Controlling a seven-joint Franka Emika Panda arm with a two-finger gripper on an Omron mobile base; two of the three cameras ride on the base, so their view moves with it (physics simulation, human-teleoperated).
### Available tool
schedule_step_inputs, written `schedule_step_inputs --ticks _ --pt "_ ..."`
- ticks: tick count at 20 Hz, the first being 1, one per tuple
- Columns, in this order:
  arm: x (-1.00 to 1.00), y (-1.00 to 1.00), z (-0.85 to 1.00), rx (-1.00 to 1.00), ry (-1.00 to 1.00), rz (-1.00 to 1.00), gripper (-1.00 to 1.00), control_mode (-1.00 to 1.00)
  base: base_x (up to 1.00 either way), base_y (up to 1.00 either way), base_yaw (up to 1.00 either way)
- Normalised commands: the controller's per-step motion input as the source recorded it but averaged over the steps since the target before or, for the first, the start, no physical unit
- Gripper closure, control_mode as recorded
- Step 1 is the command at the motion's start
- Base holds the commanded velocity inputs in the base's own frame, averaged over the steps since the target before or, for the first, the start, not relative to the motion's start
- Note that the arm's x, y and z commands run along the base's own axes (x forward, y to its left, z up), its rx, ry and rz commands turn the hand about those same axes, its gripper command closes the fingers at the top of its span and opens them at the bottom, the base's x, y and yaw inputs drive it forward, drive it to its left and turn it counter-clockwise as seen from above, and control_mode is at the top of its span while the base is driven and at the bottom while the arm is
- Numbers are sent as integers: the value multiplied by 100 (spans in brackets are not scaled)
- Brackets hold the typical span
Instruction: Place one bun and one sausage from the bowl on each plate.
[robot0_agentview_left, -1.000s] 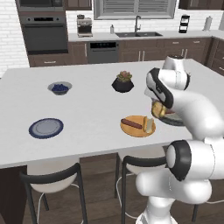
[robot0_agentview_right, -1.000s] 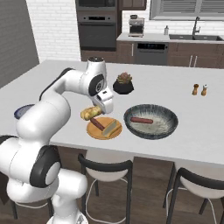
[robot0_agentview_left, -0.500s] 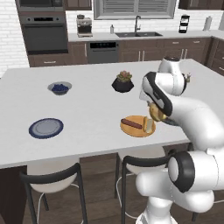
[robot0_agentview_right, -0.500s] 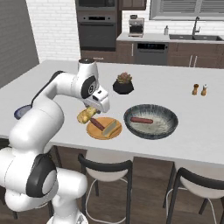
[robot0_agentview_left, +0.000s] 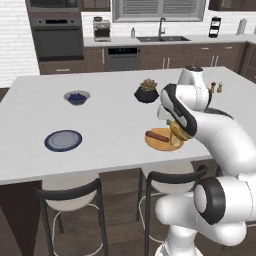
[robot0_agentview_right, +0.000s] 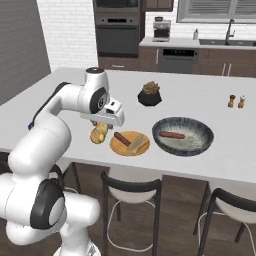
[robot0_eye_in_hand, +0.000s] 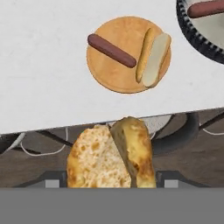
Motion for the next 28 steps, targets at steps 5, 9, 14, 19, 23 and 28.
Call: schedule_step_inputs --ticks 5,9,14,19,23,28 --pt "0 0 0 0 0 0 100 100 -22 100 -3" --pt "0 0 0 0 0 0 100 100 4 100 -15" --pt "0 0 0 0 0 0 100 100 21 95 -22" --pt "0 0 0 0 0 0 100 100 32 42 -18" --pt "0 0 0 0 0 0 100 100 39 5 -4" --pt "0 0 0 0 0 0 100 100 31 9 6"
